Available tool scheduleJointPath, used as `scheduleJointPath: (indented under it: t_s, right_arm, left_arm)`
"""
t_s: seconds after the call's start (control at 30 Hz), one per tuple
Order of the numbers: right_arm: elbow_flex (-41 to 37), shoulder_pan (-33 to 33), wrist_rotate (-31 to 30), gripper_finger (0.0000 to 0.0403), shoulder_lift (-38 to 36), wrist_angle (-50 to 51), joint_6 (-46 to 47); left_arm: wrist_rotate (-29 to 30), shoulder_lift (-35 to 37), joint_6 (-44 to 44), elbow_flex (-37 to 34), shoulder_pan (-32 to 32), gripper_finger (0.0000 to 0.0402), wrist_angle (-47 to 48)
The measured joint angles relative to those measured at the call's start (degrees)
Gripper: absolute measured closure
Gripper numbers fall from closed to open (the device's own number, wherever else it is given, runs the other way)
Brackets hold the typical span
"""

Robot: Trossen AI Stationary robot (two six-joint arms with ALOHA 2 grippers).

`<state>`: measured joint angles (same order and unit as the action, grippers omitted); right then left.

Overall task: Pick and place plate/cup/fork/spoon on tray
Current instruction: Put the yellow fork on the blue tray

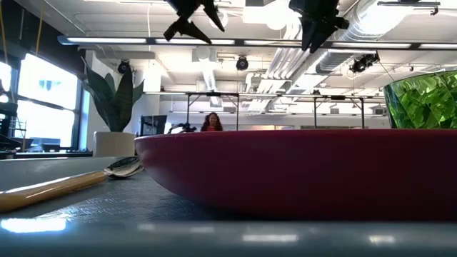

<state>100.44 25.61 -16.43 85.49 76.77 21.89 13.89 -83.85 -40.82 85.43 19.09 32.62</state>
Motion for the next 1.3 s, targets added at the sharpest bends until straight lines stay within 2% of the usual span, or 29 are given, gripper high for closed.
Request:
scheduleJointPath:
  t_s: [0.13, 0.53, 0.77, 1.3]
  right_arm:
    - [0.0, 1.2, 0.1, 0.0263, 0.0, 0.1, -1.6]
    - [0.0, 1.8, 0.3, 0.0263, 0.0, 0.4, -2.9]
    - [0.0, 1.8, 0.3, 0.0263, 0.0, 0.7, -2.9]
    - [0.0, 1.8, 0.3, 0.0263, 0.1, 0.6, -2.9]
  left_arm:
    - [-0.4, -3.3, -1.5, 0.0, -0.9, 0.0207, -0.1]
    - [-6.4, -12.6, -6.2, 0.0, -1.5, 0.0207, 0.2]
    - [-6.2, -17.7, -8.6, -0.1, -1.8, 0.0207, 2.3]
    - [-1.7, -25.4, -9.6, -0.1, -4.9, 0.0207, 2.0]
